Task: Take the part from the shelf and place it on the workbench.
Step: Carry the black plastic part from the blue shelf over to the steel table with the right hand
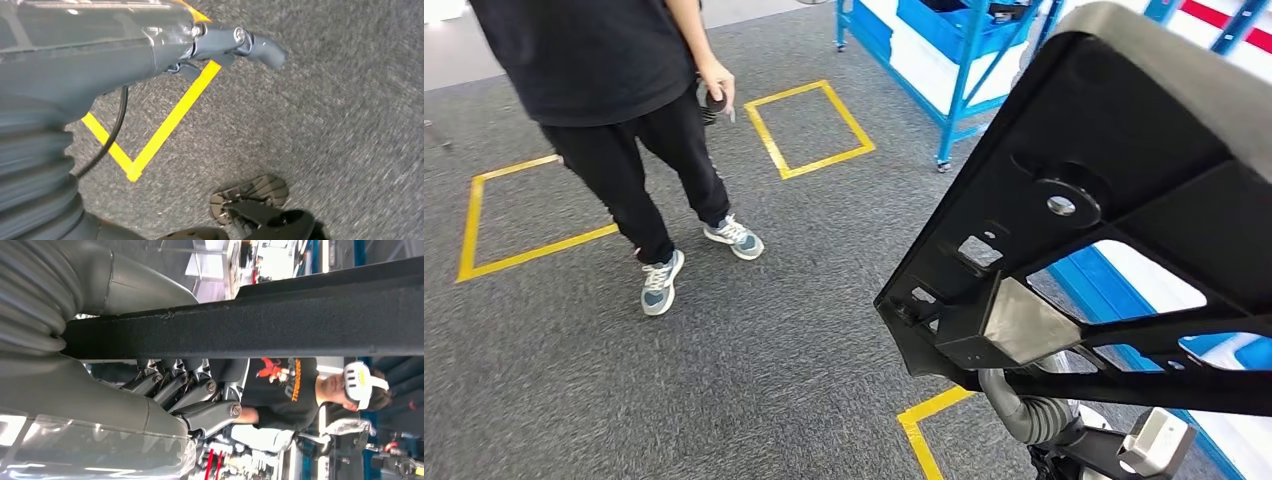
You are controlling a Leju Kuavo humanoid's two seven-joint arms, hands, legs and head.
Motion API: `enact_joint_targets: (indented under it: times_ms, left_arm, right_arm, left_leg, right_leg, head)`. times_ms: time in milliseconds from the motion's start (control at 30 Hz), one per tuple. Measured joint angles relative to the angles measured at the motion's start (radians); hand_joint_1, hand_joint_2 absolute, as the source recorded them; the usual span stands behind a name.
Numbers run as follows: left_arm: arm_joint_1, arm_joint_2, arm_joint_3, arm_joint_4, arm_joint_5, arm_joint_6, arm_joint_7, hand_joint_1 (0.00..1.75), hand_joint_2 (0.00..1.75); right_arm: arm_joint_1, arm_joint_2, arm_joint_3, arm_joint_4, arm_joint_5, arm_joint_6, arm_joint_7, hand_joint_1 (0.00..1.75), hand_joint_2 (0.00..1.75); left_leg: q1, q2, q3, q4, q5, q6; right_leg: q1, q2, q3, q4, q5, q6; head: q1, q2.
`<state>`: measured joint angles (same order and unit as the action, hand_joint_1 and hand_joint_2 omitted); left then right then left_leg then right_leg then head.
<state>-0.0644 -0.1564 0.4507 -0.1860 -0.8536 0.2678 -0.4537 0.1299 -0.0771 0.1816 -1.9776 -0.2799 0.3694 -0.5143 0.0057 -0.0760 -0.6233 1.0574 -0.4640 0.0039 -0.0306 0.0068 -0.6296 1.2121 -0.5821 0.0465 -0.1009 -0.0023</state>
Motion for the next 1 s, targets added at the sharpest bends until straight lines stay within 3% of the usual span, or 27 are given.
enact_joint_targets:
  times_ms: [67,133,167,200,267,333,400,433,467,500,567,633,700,767,833,900,933,967,1000]
  left_arm:
    - [-0.001,0.002,0.0,0.0,-0.001,0.0,0.0,0.0,1.75]
    - [-0.001,0.003,0.0,0.0,-0.002,0.001,-0.001,0.0,1.75]
    - [0.0,0.003,0.0,0.0,-0.002,0.001,-0.001,0.0,1.75]
    - [0.003,0.003,0.0,0.0,-0.002,0.002,-0.001,0.0,1.75]
    - [0.006,0.002,0.0,0.0,-0.002,0.002,-0.001,0.0,1.75]
    - [0.005,0.002,0.0,0.0,-0.003,0.002,-0.001,0.0,1.75]
    - [0.002,0.002,0.0,0.0,-0.002,0.002,-0.003,0.0,1.75]
    - [0.002,0.002,0.0,0.0,-0.002,0.002,-0.003,0.0,1.75]
    - [0.002,0.002,0.0,0.0,-0.002,0.002,-0.002,0.0,1.75]
    - [0.002,0.002,0.0,0.0,-0.002,0.002,-0.001,0.0,1.75]
    - [0.002,0.002,0.0,0.0,-0.003,0.002,-0.001,0.0,1.75]
    - [0.0,0.002,0.0,0.0,-0.004,0.002,-0.001,0.0,1.75]
    - [0.001,0.002,0.0,0.0,-0.005,0.002,0.0,0.0,1.75]
    - [0.002,0.002,0.0,0.0,-0.005,0.004,0.0,0.0,1.75]
    - [0.001,0.002,0.001,0.0,-0.006,0.004,0.0,0.0,1.75]
    - [-0.001,0.002,0.001,0.0,-0.007,0.004,0.001,0.0,1.75]
    - [0.0,0.002,0.001,0.0,-0.007,0.004,0.001,0.0,1.75]
    - [0.001,0.002,0.001,0.0,-0.008,0.004,0.002,0.0,1.75]
    - [0.002,0.002,0.001,0.0,-0.008,0.004,0.002,0.0,1.75]
  right_arm:
    - [0.002,0.0,-0.004,-0.001,-0.001,0.001,-0.001,1.75,1.75]
    - [0.009,0.0,-0.008,-0.005,-0.002,0.002,-0.002,1.75,1.75]
    - [0.011,0.0,-0.009,-0.007,-0.002,0.003,-0.002,1.75,1.75]
    - [0.012,0.0,-0.009,-0.007,-0.002,0.004,-0.002,1.75,1.75]
    - [0.011,0.002,-0.01,-0.009,-0.003,0.004,-0.003,1.75,1.75]
    - [0.013,0.003,-0.011,-0.012,-0.003,0.004,-0.004,1.75,1.75]
    - [0.015,0.003,-0.012,-0.013,-0.003,0.004,-0.005,1.75,1.75]
    - [0.015,0.003,-0.012,-0.013,-0.003,0.004,-0.005,1.75,1.75]
    - [0.014,0.004,-0.012,-0.014,-0.003,0.004,-0.005,1.75,1.75]
    - [0.014,0.004,-0.012,-0.014,-0.003,0.004,-0.005,1.75,1.75]
    - [0.014,0.004,-0.014,-0.015,-0.003,0.004,-0.005,1.75,1.75]
    - [0.015,0.005,-0.017,-0.015,-0.004,0.005,-0.005,1.75,1.75]
    - [0.015,0.005,-0.018,-0.015,-0.004,0.006,-0.005,1.75,1.75]
    - [0.015,0.006,-0.02,-0.017,-0.004,0.008,-0.006,1.75,1.75]
    - [0.016,0.006,-0.023,-0.018,-0.005,0.01,-0.007,1.75,1.75]
    - [0.02,0.006,-0.025,-0.019,-0.005,0.01,-0.007,1.75,1.75]
    - [0.021,0.006,-0.025,-0.019,-0.005,0.011,-0.006,1.75,1.75]
    - [0.022,0.006,-0.026,-0.019,-0.004,0.011,-0.006,1.75,1.75]
    - [0.021,0.006,-0.026,-0.019,-0.004,0.011,-0.006,1.75,1.75]
  left_leg:
    - [0.002,-0.027,-0.012,0.016,-0.003,-0.012]
    - [0.002,-0.052,-0.029,0.024,-0.001,-0.026]
    - [0.005,-0.064,-0.035,0.023,0.003,-0.031]
    - [0.006,-0.061,-0.036,0.023,0.005,-0.036]
    - [0.003,-0.01,-0.054,0.061,-0.016,-0.042]
    - [0.001,0.051,-0.105,0.176,-0.072,-0.044]
    - [0.003,0.067,-0.155,0.288,-0.112,-0.044]
    - [0.003,0.068,-0.157,0.299,-0.109,-0.043]
    - [0.003,0.07,-0.139,0.27,-0.088,-0.041]
    - [0.002,0.078,-0.105,0.206,-0.056,-0.038]
    - [-0.011,0.115,-0.038,0.08,-0.017,-0.032]
    - [-0.026,0.135,-0.018,0.031,-0.014,-0.026]
    - [-0.028,0.116,-0.017,0.018,-0.009,-0.013]
    - [-0.024,0.095,-0.007,0.002,-0.002,0.003]
    - [-0.021,0.072,0.0,-0.007,0.002,0.013]
    - [-0.02,0.047,0.001,-0.007,0.003,0.016]
    - [-0.019,0.033,0.002,-0.006,0.003,0.016]
    - [-0.018,0.018,0.003,-0.006,0.003,0.016]
    - [-0.016,0.004,0.005,-0.004,0.002,0.015]
  right_leg:
    - [-0.015,0.056,0.042,-0.102,0.04,0.009]
    - [-0.02,0.089,0.05,-0.129,0.034,0.006]
    - [-0.02,0.079,0.05,-0.131,0.033,-0.001]
    - [-0.02,0.066,0.051,-0.132,0.035,-0.007]
    - [-0.02,0.039,0.056,-0.134,0.037,-0.021]
    - [-0.015,0.009,0.059,-0.135,0.035,-0.03]
    - [-0.01,-0.022,0.062,-0.135,0.033,-0.034]
    - [-0.008,-0.035,0.063,-0.135,0.031,-0.035]
    - [-0.008,-0.047,0.066,-0.135,0.029,-0.036]
    - [-0.007,-0.058,0.071,-0.135,0.026,-0.035]
    - [-0.005,-0.075,0.079,-0.136,0.02,-0.03]
    - [-0.002,-0.092,0.084,-0.141,0.017,-0.021]
    - [-0.001,-0.108,0.09,-0.149,0.016,-0.01]
    - [0.001,-0.087,0.087,-0.129,-0.004,-0.003]
    - [0.003,-0.042,0.044,-0.034,-0.053,-0.005]
    - [0.004,-0.021,-0.023,0.083,-0.091,-0.006]
    - [0.004,-0.018,-0.041,0.105,-0.085,-0.005]
    - [0.004,-0.015,-0.041,0.091,-0.06,-0.005]
    - [0.004,-0.009,-0.024,0.041,-0.021,-0.004]
  head:
    - [0.007,0.0]
    - [0.011,0.0]
    - [0.009,0.0]
    - [0.007,0.0]
    - [-0.007,0.0]
    - [-0.025,0.0]
    - [-0.034,0.0]
    - [-0.038,0.0]
    - [-0.042,0.0]
    - [-0.045,0.0]
    - [-0.05,0.0]
    - [-0.048,0.0]
    - [-0.042,0.0]
    - [-0.037,0.0]
    - [-0.026,0.0]
    - [-0.012,0.0]
    - [-0.005,0.0]
    - [0.0,0.0]
    - [0.005,0.0]
